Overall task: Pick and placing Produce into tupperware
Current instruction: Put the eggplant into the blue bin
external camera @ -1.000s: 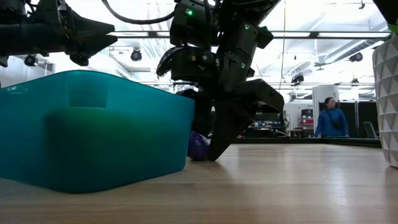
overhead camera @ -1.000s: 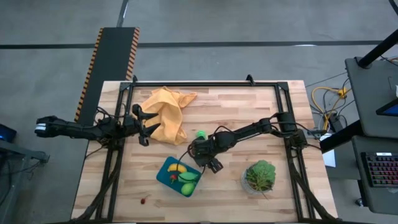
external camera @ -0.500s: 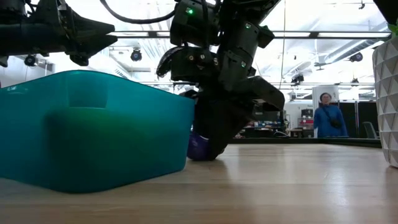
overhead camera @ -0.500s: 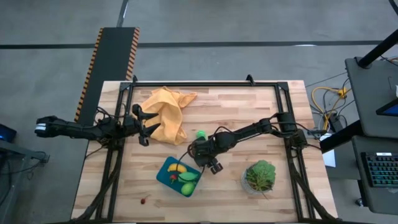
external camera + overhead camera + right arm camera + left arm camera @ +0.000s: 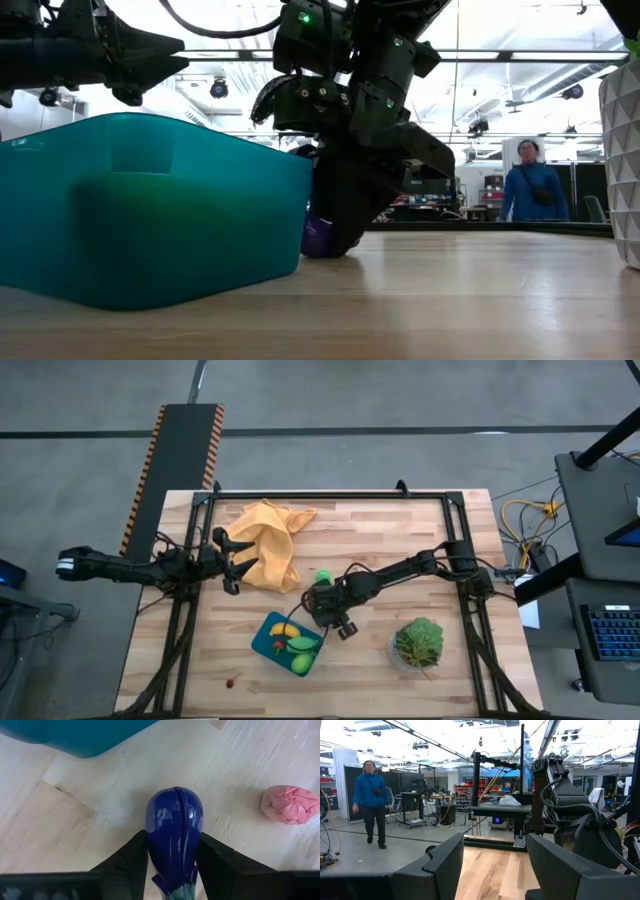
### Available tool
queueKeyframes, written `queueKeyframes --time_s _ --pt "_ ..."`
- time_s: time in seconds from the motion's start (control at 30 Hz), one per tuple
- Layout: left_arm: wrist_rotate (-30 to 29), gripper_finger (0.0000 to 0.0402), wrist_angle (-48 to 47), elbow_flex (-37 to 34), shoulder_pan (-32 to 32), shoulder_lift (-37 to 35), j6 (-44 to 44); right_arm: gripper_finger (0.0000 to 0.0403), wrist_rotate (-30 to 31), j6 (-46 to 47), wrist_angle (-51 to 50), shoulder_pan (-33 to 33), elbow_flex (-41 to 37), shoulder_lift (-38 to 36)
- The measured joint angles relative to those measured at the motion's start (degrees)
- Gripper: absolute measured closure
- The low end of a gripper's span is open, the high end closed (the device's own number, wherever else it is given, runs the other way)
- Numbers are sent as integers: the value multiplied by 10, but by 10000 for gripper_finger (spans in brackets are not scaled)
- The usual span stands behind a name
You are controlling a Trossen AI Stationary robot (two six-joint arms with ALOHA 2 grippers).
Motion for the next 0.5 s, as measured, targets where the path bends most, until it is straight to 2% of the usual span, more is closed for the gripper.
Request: queueKeyframes --time_s 0.5 --pt "0 196 0 0 0 0 0 266 4 28 -55 -3 2 -4"
